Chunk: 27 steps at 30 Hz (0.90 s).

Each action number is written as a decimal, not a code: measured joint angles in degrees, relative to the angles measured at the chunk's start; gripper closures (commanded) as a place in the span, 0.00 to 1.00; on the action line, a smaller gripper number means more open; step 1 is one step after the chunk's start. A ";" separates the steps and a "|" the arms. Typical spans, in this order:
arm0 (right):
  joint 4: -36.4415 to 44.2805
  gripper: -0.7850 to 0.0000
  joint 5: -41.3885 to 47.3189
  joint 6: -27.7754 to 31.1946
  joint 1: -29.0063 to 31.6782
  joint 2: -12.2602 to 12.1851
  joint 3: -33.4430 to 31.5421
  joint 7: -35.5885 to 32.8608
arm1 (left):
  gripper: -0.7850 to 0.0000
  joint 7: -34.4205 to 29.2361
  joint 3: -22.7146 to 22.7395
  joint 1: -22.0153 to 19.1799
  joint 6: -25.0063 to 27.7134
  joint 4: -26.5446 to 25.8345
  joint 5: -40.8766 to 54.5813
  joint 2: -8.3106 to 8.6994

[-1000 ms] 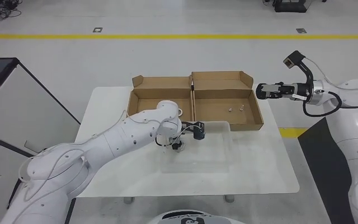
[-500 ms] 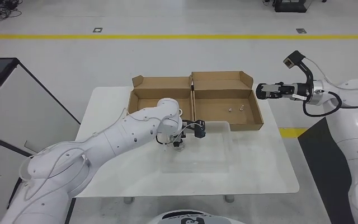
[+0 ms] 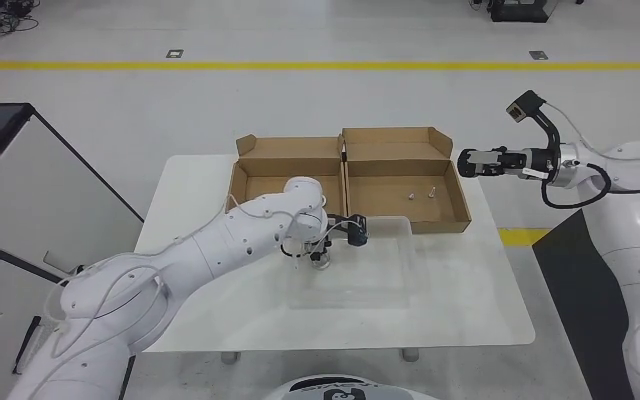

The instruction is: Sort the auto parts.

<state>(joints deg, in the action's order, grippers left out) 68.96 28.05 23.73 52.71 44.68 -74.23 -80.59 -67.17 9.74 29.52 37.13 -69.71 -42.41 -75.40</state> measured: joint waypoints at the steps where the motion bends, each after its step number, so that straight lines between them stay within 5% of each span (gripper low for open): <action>1: 0.00 0.00 0.00 0.00 0.00 0.00 0.00 0.00 | 0.75 0.10 0.00 0.11 0.10 0.28 -0.19 -0.15; 27: 0.00 0.00 0.00 0.00 0.00 0.00 0.00 0.00 | 0.84 1.16 0.00 1.49 1.16 4.60 -3.04 -2.51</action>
<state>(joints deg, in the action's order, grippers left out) 68.96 28.05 23.73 52.71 44.68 -74.23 -80.59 -66.00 9.74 31.01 38.30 -65.10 -45.44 -77.91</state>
